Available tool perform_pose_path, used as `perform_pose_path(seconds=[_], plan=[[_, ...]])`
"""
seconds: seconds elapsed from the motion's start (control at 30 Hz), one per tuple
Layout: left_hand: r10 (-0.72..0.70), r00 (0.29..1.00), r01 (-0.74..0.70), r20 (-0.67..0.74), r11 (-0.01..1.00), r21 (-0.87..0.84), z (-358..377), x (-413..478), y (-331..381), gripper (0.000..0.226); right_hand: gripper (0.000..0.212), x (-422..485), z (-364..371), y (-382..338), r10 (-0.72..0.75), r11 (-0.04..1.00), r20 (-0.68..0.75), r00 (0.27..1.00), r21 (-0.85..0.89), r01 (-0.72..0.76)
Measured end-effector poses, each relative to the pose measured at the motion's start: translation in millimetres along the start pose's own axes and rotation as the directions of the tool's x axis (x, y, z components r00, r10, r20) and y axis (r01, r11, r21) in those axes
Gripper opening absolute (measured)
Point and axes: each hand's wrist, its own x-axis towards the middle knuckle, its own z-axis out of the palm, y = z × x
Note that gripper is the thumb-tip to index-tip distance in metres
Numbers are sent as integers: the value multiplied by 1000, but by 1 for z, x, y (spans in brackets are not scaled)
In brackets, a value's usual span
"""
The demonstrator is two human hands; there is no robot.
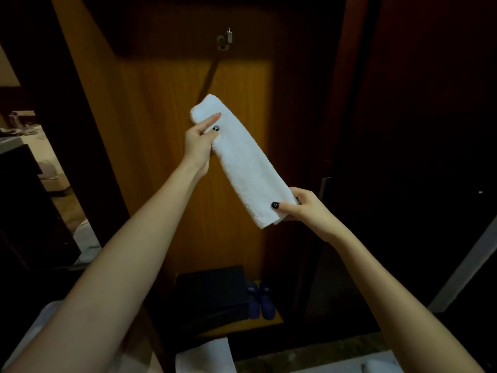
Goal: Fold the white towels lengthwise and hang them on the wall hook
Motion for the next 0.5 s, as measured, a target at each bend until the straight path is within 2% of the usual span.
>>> perform_pose_path(seconds=[0.07,0.13,0.23,0.3,0.5], plan=[[-18,999,17,-43,999,-33,-2,2,-7,35,19,-2,-2,4,-21,1000,-68,997,-3,21],[-45,996,41,-75,998,-56,-3,2,-14,35,9,-3,-2,5,-70,997,-200,977,3,72],[-77,991,69,-106,994,-80,-3,2,-23,34,19,-4,-2,3,-162,984,-351,922,9,176],[-79,990,69,-119,994,-83,-2,3,-26,33,28,-4,-3,3,-207,978,-378,902,-55,201],[-24,990,-4,-137,981,-195,12,1,-19,33,22,-3,0,9,-277,958,-504,818,-210,196]])
